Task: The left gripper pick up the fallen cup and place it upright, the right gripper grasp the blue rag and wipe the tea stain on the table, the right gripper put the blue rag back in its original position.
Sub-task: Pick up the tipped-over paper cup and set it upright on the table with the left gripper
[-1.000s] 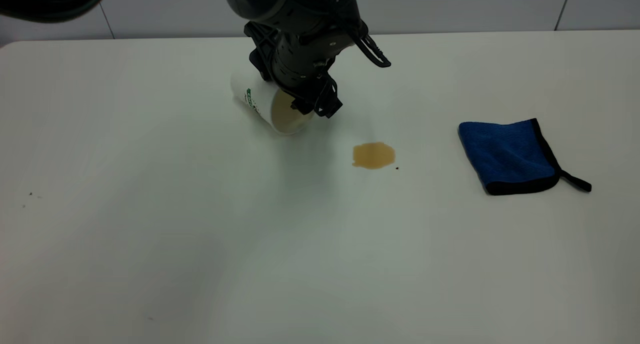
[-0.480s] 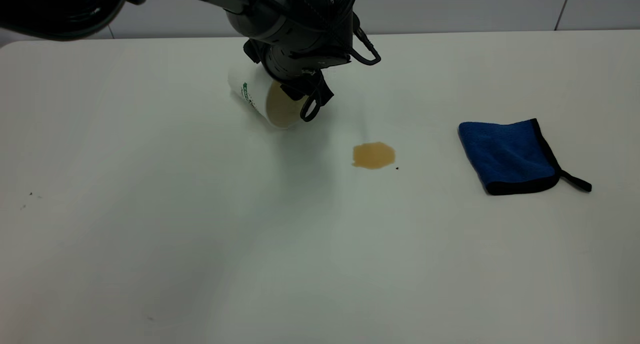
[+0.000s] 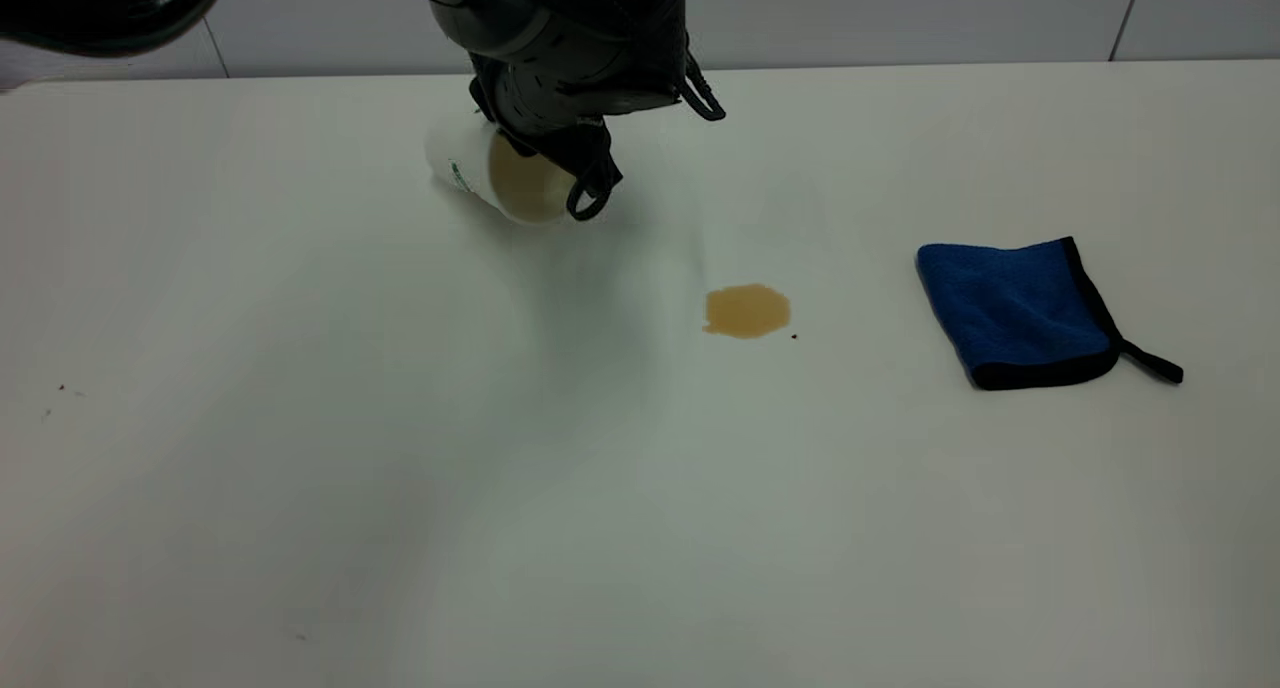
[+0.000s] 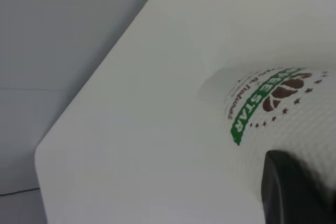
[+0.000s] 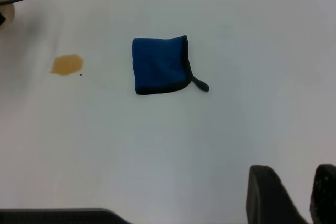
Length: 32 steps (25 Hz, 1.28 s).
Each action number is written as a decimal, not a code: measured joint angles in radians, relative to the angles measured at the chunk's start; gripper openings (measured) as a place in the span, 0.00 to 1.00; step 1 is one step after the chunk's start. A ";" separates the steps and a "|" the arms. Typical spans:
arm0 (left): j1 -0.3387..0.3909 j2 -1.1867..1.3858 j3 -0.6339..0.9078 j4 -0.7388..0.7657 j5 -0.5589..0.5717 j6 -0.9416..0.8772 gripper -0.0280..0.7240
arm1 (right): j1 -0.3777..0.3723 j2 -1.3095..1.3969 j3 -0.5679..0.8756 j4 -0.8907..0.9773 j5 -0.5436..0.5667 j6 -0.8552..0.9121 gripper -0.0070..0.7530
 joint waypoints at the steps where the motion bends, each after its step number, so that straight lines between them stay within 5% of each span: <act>1: 0.006 -0.017 0.000 -0.045 0.002 0.047 0.08 | 0.000 0.000 0.000 0.000 0.000 0.000 0.33; 14: 0.255 -0.252 -0.002 -1.183 0.024 0.786 0.05 | 0.000 0.000 0.000 0.000 0.000 0.000 0.33; 32: 0.314 -0.170 -0.002 -1.285 0.006 0.815 0.06 | 0.000 0.000 0.000 0.000 0.000 0.000 0.33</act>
